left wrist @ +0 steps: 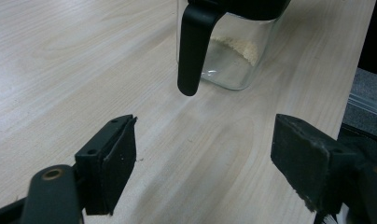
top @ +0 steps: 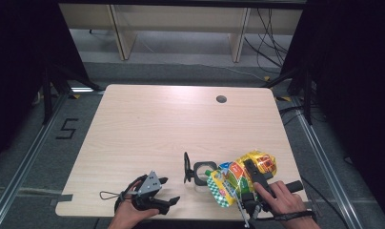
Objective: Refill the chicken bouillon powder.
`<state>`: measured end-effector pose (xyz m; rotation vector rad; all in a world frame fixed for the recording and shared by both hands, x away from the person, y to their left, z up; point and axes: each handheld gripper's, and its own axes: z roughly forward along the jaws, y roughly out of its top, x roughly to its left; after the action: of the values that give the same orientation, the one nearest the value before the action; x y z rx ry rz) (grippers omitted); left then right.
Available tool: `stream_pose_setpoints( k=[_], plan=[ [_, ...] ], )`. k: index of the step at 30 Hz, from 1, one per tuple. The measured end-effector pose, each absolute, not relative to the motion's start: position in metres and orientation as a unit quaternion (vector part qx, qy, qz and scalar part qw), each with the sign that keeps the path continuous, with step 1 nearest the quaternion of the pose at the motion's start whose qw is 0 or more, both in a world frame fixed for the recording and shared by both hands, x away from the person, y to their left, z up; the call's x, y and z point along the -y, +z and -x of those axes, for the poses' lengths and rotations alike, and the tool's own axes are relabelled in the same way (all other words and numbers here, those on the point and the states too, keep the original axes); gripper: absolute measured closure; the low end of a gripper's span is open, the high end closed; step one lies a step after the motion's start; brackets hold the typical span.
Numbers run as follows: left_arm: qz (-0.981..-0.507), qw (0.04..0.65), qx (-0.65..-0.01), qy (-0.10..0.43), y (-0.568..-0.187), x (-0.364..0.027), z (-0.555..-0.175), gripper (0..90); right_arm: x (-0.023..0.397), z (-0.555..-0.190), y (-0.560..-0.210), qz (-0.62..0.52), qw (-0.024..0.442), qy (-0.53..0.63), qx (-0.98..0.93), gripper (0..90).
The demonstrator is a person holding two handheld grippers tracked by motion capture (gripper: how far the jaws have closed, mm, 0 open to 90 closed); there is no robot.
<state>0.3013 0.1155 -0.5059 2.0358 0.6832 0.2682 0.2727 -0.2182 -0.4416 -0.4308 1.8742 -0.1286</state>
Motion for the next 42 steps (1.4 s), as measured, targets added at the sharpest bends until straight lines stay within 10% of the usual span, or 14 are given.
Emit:
stream_pose_setpoints(
  k=[42],
  plan=[
    [-0.837, 0.464, -0.269, 0.109, -0.503, -0.114, -0.300, 22.1, 0.200, -0.273, -0.444, 0.230, 0.584, -0.121, -0.769, 37.5]
  ],
)
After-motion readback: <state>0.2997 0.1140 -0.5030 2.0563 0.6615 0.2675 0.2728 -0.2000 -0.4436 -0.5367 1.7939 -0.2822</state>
